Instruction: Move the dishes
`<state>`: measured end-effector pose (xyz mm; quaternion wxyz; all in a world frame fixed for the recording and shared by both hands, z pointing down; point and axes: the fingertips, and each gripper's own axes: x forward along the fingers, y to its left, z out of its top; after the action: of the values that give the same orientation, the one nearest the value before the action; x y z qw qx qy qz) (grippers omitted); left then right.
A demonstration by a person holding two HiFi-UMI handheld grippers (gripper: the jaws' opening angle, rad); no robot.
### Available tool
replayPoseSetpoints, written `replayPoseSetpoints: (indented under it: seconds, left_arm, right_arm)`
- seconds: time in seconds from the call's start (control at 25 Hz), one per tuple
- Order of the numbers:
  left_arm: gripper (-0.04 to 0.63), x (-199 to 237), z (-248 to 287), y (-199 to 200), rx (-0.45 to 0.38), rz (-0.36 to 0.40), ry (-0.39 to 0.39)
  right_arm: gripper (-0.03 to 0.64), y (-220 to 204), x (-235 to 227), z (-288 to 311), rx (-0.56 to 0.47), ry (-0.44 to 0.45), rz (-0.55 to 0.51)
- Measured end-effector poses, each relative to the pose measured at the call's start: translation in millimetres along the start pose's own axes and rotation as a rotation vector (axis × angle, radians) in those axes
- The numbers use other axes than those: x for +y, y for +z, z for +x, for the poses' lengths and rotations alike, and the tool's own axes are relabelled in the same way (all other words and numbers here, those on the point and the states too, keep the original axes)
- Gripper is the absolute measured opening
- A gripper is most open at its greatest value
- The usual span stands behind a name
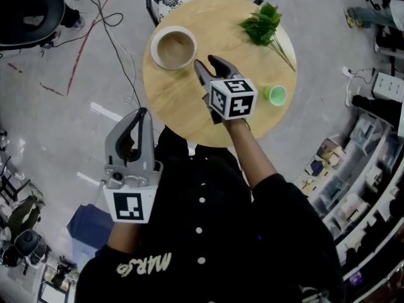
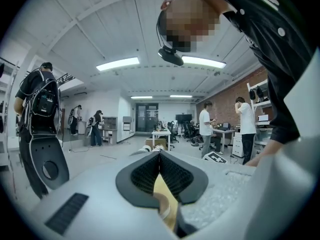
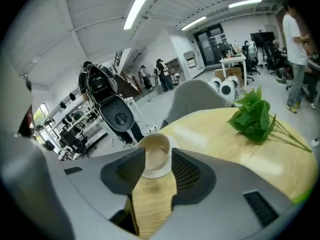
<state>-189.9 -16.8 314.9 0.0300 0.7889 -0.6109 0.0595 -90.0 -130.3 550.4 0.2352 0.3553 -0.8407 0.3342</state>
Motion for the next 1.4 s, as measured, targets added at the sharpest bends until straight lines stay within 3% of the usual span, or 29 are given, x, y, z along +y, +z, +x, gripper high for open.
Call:
replayPoseSetpoints:
  seconds: [0.2,0.92,1.4]
  left_arm:
    - [0.003,12,3,-13,0.02,-0.016,0.007]
    - [0.004,32,18,-54,0.089,-0.062,0.0]
    - [0.003,32,25,-60,0.1,-0.075,-0.011]
  right_arm:
    - [0.15,-15,-1,31,0.054,0.021,0.154]
    - [0.074,-31,-18,74,0.11,-0.001,0.458]
    - [0.012,-29,-19,76,0.126,0.0,0.508]
